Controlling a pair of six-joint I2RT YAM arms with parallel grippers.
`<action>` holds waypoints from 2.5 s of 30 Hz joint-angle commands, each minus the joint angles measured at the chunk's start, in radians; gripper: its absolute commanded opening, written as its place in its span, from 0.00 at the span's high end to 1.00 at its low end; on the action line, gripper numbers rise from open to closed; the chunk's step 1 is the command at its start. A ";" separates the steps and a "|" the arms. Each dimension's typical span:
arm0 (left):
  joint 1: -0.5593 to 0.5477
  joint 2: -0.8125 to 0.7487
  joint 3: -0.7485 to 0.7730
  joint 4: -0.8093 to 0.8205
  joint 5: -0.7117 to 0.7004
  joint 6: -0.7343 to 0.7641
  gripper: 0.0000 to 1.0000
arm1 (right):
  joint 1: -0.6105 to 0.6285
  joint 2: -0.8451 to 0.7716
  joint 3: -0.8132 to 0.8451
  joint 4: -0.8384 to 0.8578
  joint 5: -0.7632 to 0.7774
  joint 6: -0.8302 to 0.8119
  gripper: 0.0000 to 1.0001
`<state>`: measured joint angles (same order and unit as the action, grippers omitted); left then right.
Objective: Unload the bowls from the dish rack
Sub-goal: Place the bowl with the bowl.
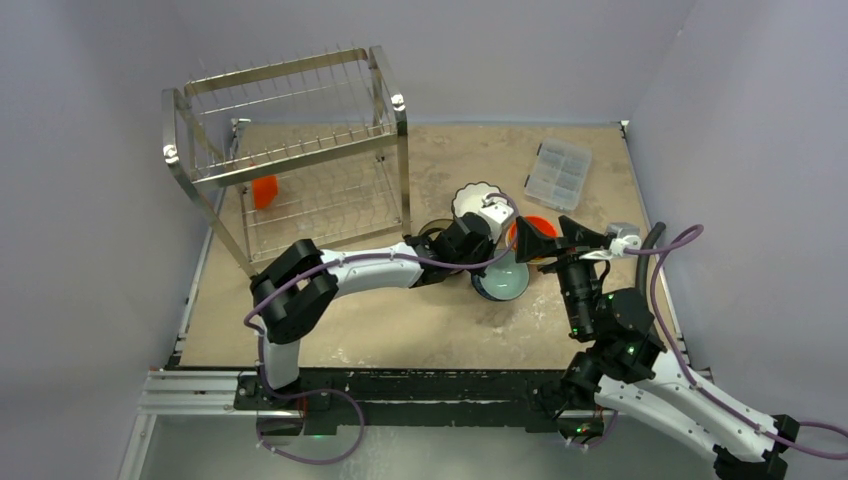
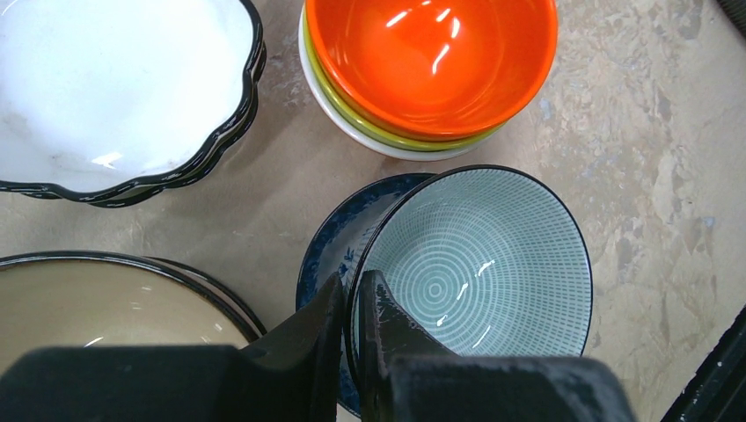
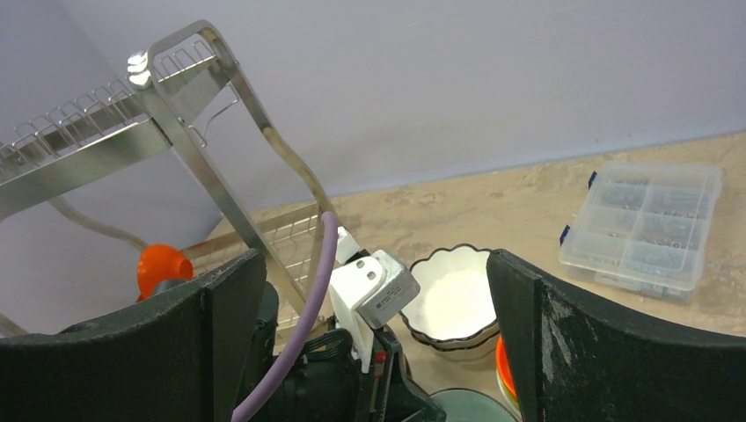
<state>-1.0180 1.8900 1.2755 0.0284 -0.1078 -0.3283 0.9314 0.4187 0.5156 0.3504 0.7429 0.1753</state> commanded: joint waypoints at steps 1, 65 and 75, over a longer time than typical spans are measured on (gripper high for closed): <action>-0.008 -0.014 0.056 0.044 -0.016 0.005 0.94 | 0.005 0.002 0.000 0.041 0.021 -0.009 0.01; 0.042 0.050 0.055 -0.046 0.087 -0.075 0.94 | 0.005 0.058 0.003 0.048 -0.025 -0.009 0.01; 0.054 0.033 0.035 -0.043 0.103 -0.081 0.87 | 0.004 0.061 0.003 0.049 -0.030 -0.009 0.01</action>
<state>-0.9726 1.9411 1.3254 -0.0387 -0.0189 -0.3943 0.9314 0.4732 0.5156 0.3569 0.7151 0.1753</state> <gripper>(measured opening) 0.101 0.987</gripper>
